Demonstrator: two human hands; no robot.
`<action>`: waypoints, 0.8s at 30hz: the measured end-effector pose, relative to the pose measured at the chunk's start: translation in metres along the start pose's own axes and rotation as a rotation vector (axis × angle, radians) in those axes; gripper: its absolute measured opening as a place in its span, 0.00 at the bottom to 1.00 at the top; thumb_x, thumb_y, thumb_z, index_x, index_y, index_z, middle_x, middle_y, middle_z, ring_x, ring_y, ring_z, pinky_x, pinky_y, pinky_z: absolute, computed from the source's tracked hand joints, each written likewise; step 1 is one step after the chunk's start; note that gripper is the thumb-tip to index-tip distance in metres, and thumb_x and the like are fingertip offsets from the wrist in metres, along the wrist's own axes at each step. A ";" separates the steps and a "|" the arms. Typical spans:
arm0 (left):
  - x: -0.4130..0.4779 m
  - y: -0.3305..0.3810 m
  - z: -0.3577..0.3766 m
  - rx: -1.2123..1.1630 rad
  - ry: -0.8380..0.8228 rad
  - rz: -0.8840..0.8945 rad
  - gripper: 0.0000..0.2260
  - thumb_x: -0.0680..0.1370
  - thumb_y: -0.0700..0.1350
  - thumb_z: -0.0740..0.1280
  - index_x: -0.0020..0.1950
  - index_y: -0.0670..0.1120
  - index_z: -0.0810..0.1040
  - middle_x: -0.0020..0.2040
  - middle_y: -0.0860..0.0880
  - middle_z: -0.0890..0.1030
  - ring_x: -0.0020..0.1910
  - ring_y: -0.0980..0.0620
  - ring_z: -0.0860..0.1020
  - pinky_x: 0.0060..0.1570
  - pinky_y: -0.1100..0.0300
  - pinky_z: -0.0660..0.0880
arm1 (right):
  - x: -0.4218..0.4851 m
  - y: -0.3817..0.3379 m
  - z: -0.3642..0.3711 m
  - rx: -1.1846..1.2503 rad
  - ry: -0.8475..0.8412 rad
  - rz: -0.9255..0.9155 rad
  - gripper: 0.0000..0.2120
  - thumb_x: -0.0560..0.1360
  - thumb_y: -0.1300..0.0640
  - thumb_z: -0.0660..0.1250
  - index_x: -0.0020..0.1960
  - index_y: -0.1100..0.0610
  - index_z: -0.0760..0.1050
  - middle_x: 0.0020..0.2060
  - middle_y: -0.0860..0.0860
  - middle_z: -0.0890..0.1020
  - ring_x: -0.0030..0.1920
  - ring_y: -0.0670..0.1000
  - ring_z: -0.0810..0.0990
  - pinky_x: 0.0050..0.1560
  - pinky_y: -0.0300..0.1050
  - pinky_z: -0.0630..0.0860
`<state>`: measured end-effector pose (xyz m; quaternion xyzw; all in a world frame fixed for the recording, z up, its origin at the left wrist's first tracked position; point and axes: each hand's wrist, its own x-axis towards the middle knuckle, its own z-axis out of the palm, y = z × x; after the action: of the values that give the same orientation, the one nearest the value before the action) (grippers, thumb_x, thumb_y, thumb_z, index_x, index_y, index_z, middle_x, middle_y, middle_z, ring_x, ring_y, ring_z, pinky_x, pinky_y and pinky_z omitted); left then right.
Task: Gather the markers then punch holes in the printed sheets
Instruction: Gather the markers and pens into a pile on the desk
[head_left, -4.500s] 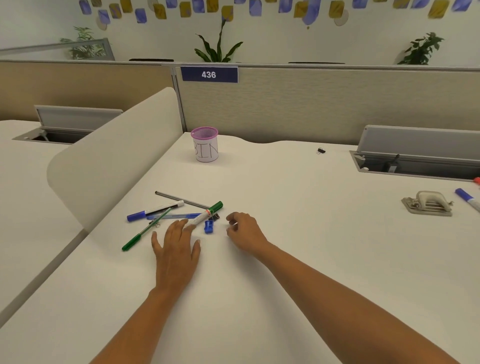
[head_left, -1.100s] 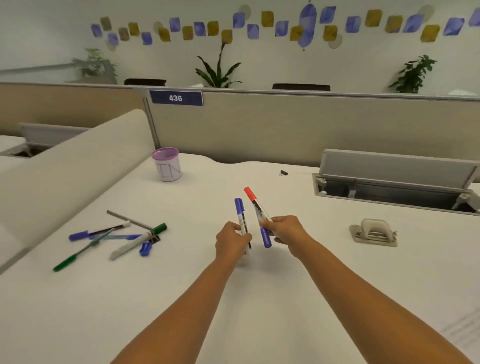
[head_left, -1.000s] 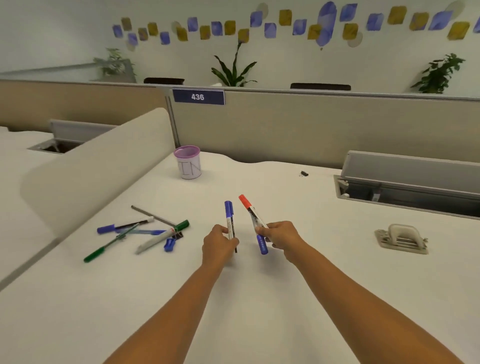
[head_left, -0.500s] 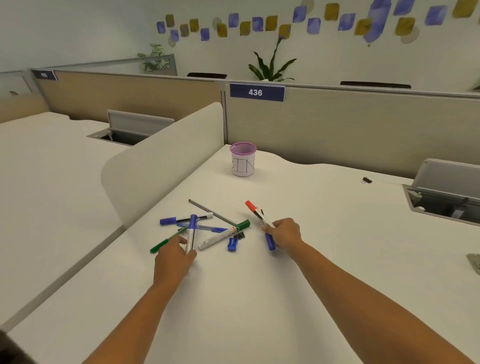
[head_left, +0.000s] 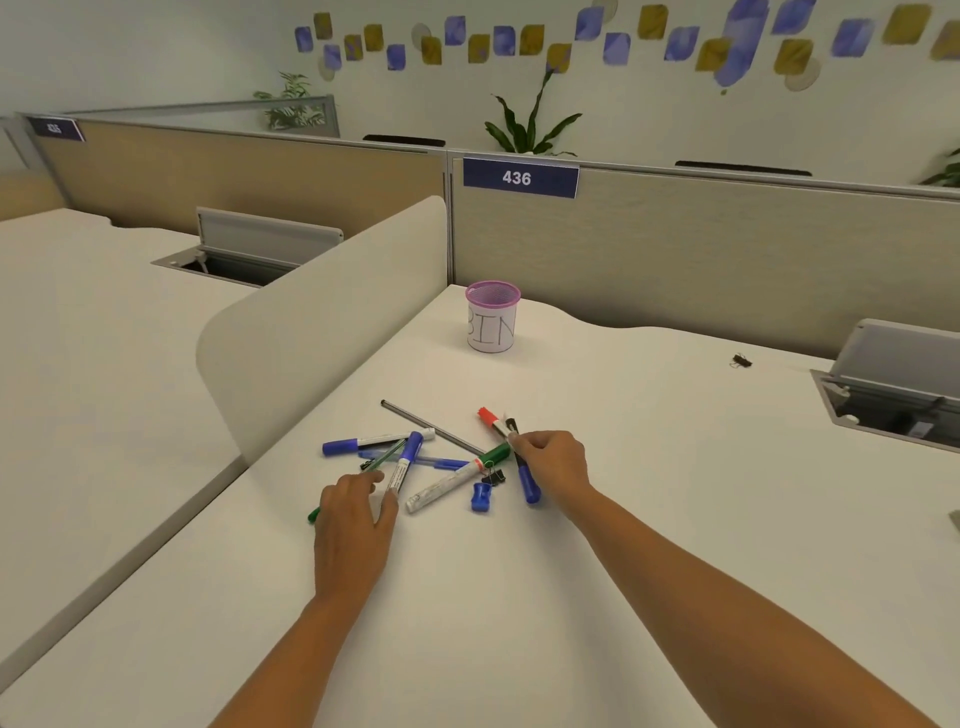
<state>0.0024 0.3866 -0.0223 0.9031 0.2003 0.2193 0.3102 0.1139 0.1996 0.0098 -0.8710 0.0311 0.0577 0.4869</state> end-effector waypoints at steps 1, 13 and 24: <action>0.001 -0.001 0.001 0.004 0.002 0.012 0.11 0.76 0.42 0.65 0.57 0.41 0.77 0.53 0.45 0.80 0.54 0.45 0.74 0.49 0.54 0.71 | -0.001 -0.002 0.001 -0.044 0.000 -0.032 0.14 0.76 0.50 0.65 0.54 0.58 0.81 0.47 0.56 0.83 0.39 0.51 0.74 0.41 0.41 0.70; 0.002 -0.006 0.004 0.114 0.000 0.112 0.09 0.76 0.40 0.65 0.55 0.41 0.79 0.50 0.43 0.81 0.49 0.43 0.76 0.47 0.51 0.73 | 0.023 -0.037 0.021 -0.498 -0.111 -0.222 0.13 0.76 0.57 0.64 0.59 0.57 0.79 0.56 0.54 0.82 0.55 0.54 0.79 0.54 0.44 0.76; 0.003 -0.007 0.007 0.091 0.022 0.099 0.12 0.78 0.45 0.64 0.58 0.42 0.78 0.54 0.43 0.79 0.52 0.44 0.75 0.48 0.52 0.73 | 0.023 -0.016 0.002 -0.193 0.127 -0.241 0.14 0.79 0.58 0.57 0.57 0.61 0.79 0.56 0.55 0.82 0.55 0.54 0.78 0.52 0.40 0.70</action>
<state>0.0072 0.3901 -0.0304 0.9226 0.1688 0.2348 0.2553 0.1382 0.2100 0.0191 -0.9130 -0.0487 -0.0534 0.4014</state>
